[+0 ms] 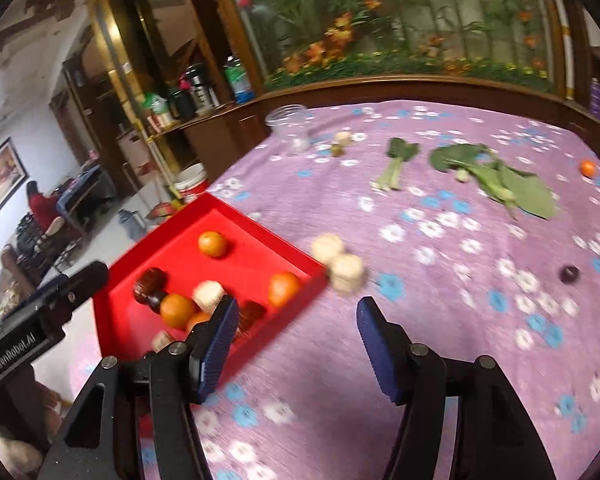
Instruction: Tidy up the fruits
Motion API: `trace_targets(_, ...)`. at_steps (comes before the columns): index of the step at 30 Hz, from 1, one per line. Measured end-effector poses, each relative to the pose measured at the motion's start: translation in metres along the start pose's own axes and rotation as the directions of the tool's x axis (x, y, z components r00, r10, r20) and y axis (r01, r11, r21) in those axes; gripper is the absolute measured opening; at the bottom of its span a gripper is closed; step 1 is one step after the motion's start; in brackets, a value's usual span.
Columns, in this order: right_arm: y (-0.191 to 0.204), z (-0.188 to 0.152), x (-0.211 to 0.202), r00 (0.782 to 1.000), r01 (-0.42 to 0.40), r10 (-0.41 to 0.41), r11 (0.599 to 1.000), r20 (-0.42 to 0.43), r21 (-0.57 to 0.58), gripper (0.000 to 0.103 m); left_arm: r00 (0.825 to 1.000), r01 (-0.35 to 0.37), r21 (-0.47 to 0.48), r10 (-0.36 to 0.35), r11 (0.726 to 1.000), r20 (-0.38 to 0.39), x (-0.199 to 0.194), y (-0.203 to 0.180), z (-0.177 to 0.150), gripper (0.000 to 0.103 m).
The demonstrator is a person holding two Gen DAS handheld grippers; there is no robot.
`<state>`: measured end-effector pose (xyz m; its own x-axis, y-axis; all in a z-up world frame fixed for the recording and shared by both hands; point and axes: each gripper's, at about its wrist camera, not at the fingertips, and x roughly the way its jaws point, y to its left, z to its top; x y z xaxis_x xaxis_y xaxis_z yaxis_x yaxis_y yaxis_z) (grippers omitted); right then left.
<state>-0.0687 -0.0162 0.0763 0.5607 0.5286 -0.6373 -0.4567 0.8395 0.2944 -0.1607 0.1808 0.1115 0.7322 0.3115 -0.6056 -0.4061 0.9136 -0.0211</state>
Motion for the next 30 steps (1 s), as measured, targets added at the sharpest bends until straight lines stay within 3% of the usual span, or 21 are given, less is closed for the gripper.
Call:
trace_targets(4, -0.001, -0.012, -0.010, 0.999, 0.042, -0.042, 0.999, 0.019, -0.023, 0.074, 0.999, -0.049, 0.059, 0.048, 0.997, 0.018, -0.009, -0.022, -0.005, 0.095)
trace_targets(11, -0.006, -0.023, -0.022, 1.000, 0.012, -0.012, 1.000, 0.028, -0.009, 0.075, 0.996, -0.093, 0.119, 0.090, 0.989, 0.028, -0.021, -0.043, -0.011, 0.095)
trace_targets(30, -0.003, -0.034, -0.022, 1.000, 0.022, -0.021, 1.000, 0.015, -0.022, 0.079, 0.997, -0.068, 0.110, 0.071, 0.992, -0.019, -0.014, -0.043, -0.020, 0.095)
